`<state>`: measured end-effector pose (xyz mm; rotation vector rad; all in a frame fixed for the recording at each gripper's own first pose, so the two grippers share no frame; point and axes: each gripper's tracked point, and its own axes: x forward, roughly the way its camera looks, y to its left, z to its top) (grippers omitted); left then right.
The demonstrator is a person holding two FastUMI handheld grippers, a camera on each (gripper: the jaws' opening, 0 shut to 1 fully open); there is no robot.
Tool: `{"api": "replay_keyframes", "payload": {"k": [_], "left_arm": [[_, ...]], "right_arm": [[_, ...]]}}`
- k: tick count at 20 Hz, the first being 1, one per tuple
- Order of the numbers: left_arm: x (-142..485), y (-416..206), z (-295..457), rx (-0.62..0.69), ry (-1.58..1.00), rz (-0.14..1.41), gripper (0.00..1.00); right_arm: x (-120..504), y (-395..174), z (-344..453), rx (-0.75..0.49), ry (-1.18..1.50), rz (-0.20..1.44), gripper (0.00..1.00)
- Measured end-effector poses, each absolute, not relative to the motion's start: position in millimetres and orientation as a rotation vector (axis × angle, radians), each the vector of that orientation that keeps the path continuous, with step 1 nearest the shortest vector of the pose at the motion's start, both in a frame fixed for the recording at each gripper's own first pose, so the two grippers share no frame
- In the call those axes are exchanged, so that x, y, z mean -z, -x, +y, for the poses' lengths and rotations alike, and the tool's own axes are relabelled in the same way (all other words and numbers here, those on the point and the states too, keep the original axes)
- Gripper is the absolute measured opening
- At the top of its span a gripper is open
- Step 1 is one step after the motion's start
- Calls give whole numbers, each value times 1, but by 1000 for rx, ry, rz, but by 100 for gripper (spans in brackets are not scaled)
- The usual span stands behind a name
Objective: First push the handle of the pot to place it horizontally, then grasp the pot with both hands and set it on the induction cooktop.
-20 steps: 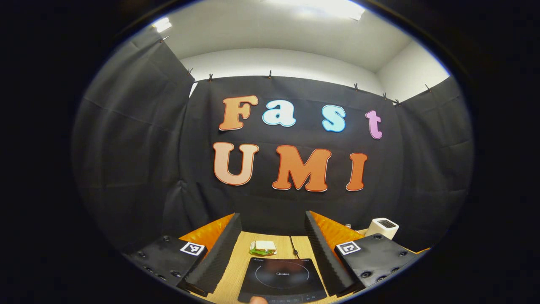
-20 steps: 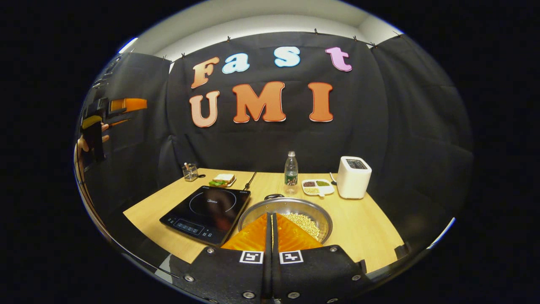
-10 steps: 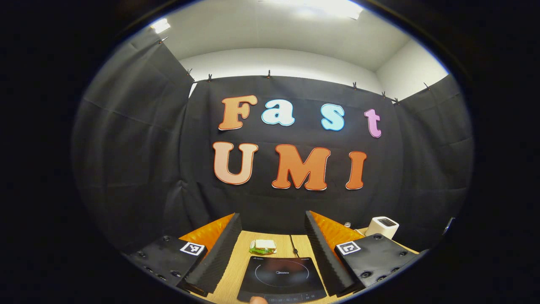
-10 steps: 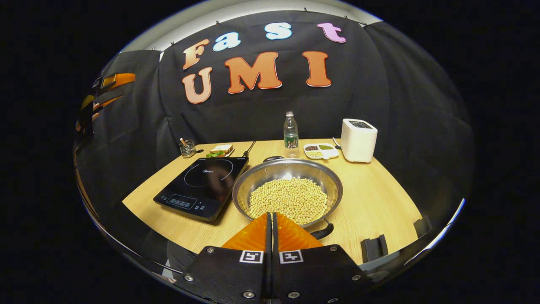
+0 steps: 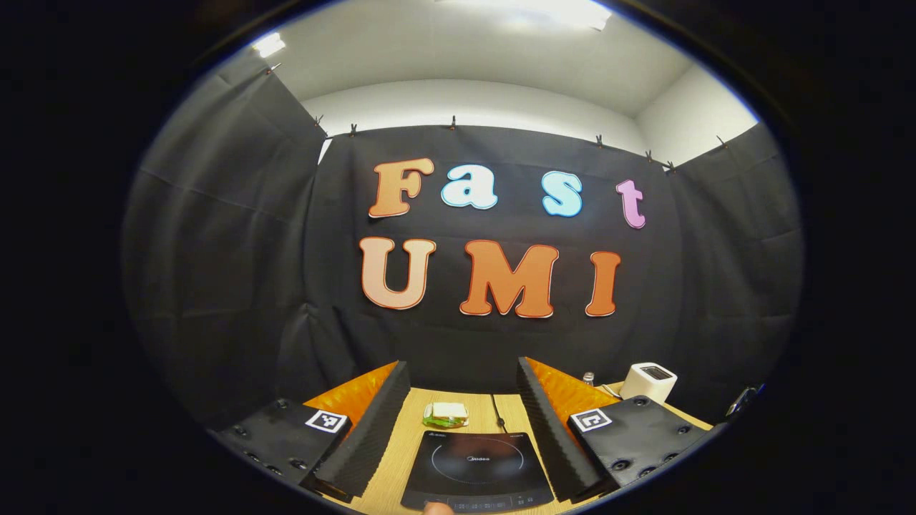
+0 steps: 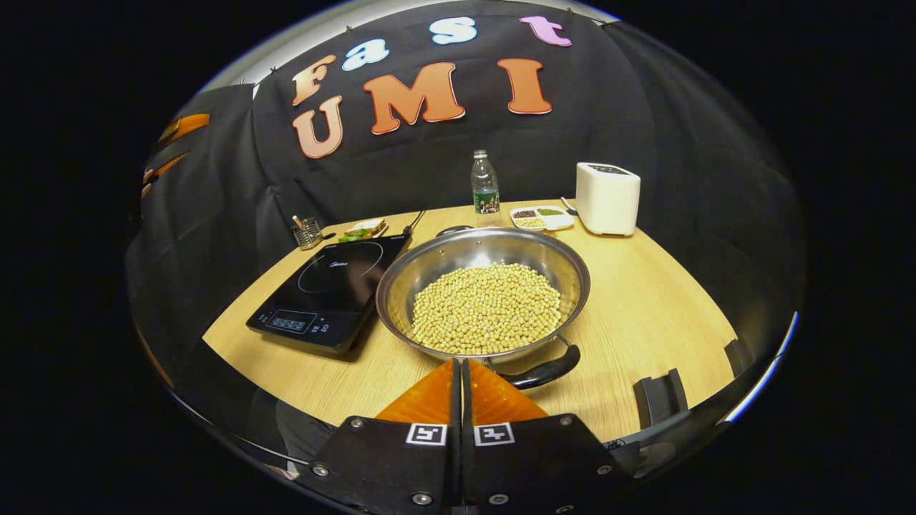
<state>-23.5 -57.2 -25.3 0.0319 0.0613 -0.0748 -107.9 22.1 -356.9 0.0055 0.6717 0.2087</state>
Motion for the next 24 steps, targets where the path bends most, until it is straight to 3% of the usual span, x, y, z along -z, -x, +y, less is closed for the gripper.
{"api": "replay_keyframes", "payload": {"k": [24], "left_arm": [[23,22,-56,63,-42,55,97]], "right_arm": [[381,70,-36,-38,-35,669,0]]}}
